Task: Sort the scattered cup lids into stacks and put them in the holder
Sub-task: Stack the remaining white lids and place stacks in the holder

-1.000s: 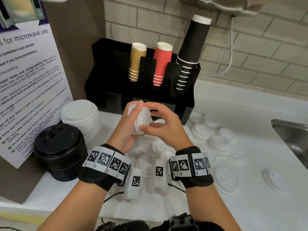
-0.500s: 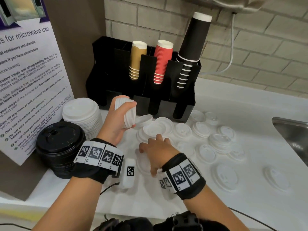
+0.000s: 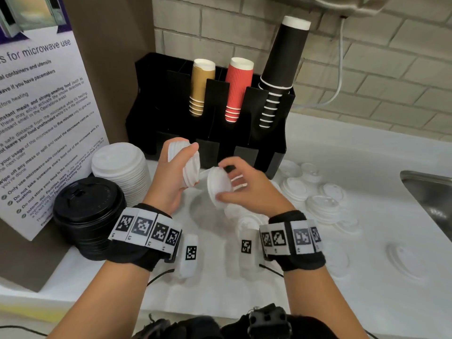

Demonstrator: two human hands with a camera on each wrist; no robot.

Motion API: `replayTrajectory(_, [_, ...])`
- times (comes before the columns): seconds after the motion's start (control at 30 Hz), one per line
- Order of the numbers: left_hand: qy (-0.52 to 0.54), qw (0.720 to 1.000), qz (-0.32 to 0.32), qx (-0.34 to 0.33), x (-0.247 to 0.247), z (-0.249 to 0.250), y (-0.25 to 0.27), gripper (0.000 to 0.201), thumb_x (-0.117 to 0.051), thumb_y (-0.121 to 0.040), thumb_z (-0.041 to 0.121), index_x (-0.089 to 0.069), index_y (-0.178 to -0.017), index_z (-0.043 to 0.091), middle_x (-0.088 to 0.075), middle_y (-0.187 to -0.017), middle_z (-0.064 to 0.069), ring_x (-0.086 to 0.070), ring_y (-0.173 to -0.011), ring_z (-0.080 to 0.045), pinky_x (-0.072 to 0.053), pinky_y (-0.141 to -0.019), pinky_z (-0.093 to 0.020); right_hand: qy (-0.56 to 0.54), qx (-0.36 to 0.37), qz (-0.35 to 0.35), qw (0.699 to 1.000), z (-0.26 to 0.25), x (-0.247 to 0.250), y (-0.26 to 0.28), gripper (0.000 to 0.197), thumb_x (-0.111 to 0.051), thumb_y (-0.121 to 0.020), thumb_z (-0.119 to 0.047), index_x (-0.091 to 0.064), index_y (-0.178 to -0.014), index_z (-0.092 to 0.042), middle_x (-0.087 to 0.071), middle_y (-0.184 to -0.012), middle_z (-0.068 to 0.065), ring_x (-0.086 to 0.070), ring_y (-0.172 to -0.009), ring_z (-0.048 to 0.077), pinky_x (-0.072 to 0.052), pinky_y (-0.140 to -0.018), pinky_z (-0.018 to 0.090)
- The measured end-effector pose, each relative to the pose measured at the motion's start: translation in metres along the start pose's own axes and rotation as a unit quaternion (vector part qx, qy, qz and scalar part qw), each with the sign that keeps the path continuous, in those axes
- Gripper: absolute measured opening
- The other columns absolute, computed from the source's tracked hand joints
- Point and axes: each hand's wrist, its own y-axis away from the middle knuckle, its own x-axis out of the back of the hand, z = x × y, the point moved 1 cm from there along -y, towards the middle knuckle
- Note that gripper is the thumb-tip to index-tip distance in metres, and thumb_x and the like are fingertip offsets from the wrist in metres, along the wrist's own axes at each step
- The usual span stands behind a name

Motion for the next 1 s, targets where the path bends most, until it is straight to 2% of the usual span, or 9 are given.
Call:
replayTrajectory(0.1, [0.013,1.000,-0.025,0.006,-0.009,-0.001,0.007,0.027,-0.064,-0.077,0.048,-0.057,-0.100,0.036,-0.057,-0.100,0.006,-0.056,-0.099,-0.016,-0.049,-0.077,-0.035,-0.128,0.011,0.053,0.990,-0.005,0.003,0.005,0.052,-0.078,-0.078,-0.023,-0.053,-0.119,-0.041,-0.062,-0.107,-0.003,-0.065,-0.093,0.011,-0.055,-0.080,0.019])
replayTrajectory(0.23, [0.013,0.998,-0.065,-0.002,-0.021,-0.003,0.013,0.039,-0.059,-0.072,0.057,-0.056,-0.105,0.036,-0.061,-0.099,0.006,-0.062,-0.092,-0.013,-0.052,-0.066,-0.028,-0.206,0.032,0.073,0.975,-0.010,-0.004,0.010,0.051,-0.076,-0.079,-0.012,-0.055,-0.121,-0.034,-0.062,-0.115,0.000,-0.065,-0.101,0.014,-0.056,-0.086,0.030])
replayTrajectory(0.3, [0.011,0.998,-0.062,-0.018,-0.025,-0.004,0.015,0.038,-0.057,-0.073,0.058,-0.054,-0.105,0.037,-0.060,-0.100,0.006,-0.063,-0.090,-0.012,-0.054,-0.066,-0.028,-0.215,0.040,0.086,0.972,-0.012,-0.008,0.011,0.050,-0.077,-0.078,-0.011,-0.056,-0.119,-0.032,-0.062,-0.116,-0.003,-0.064,-0.103,0.014,-0.056,-0.089,0.032])
replayTrajectory(0.4, [0.001,0.998,-0.055,-0.040,-0.029,-0.006,0.017,0.033,-0.055,-0.077,0.057,-0.053,-0.105,0.038,-0.058,-0.105,0.003,-0.060,-0.097,-0.017,-0.054,-0.076,-0.035,-0.217,0.047,0.110,0.969,-0.013,-0.012,0.012,0.049,-0.077,-0.077,-0.011,-0.058,-0.118,-0.030,-0.063,-0.114,-0.006,-0.063,-0.103,0.012,-0.053,-0.093,0.031])
replayTrajectory(0.5, [-0.030,0.995,-0.083,-0.037,-0.027,-0.005,0.017,0.027,-0.056,-0.084,0.058,-0.055,-0.104,0.039,-0.059,-0.104,0.004,-0.061,-0.096,-0.016,-0.054,-0.072,-0.033,-0.220,0.049,0.102,0.969,-0.013,-0.011,0.012,0.050,-0.076,-0.079,-0.010,-0.058,-0.121,-0.029,-0.064,-0.115,-0.002,-0.063,-0.105,0.014,-0.055,-0.090,0.031])
replayTrajectory(0.6, [-0.050,0.991,-0.121,-0.027,-0.023,-0.004,0.017,0.032,-0.053,-0.082,0.056,-0.057,-0.107,0.036,-0.060,-0.109,0.000,-0.061,-0.099,-0.018,-0.053,-0.074,-0.033,-0.215,0.057,0.077,0.972,-0.012,-0.004,0.012,0.051,-0.075,-0.079,-0.007,-0.059,-0.123,-0.028,-0.063,-0.116,0.002,-0.063,-0.106,0.016,-0.056,-0.088,0.032])
replayTrajectory(0.67, [-0.047,0.990,-0.131,-0.023,-0.024,-0.004,0.018,0.036,-0.055,-0.083,0.060,-0.057,-0.109,0.035,-0.060,-0.111,-0.002,-0.061,-0.101,-0.019,-0.053,-0.076,-0.035,-0.212,0.066,0.072,0.972,-0.012,-0.001,0.012,0.051,-0.075,-0.079,-0.007,-0.059,-0.123,-0.027,-0.063,-0.116,0.002,-0.063,-0.107,0.018,-0.055,-0.088,0.030])
replayTrajectory(0.8, [-0.022,0.993,-0.111,-0.020,-0.028,-0.004,0.022,0.038,-0.051,-0.080,0.056,-0.055,-0.110,0.034,-0.058,-0.115,-0.005,-0.060,-0.102,-0.023,-0.052,-0.078,-0.038,-0.224,0.075,0.079,0.968,-0.011,-0.004,0.012,0.052,-0.076,-0.078,-0.005,-0.059,-0.123,-0.026,-0.063,-0.117,0.003,-0.062,-0.108,0.018,-0.053,-0.082,0.022])
replayTrajectory(1.0, [-0.005,0.993,-0.118,-0.010,-0.030,-0.003,0.025,0.038,-0.055,-0.079,0.050,-0.054,-0.111,0.030,-0.059,-0.108,-0.001,-0.061,-0.096,-0.017,-0.054,-0.068,-0.028,-0.226,0.091,0.080,0.967,-0.010,-0.006,0.014,0.052,-0.075,-0.078,-0.004,-0.059,-0.123,-0.024,-0.062,-0.117,0.004,-0.062,-0.107,0.016,-0.052,-0.081,0.019])
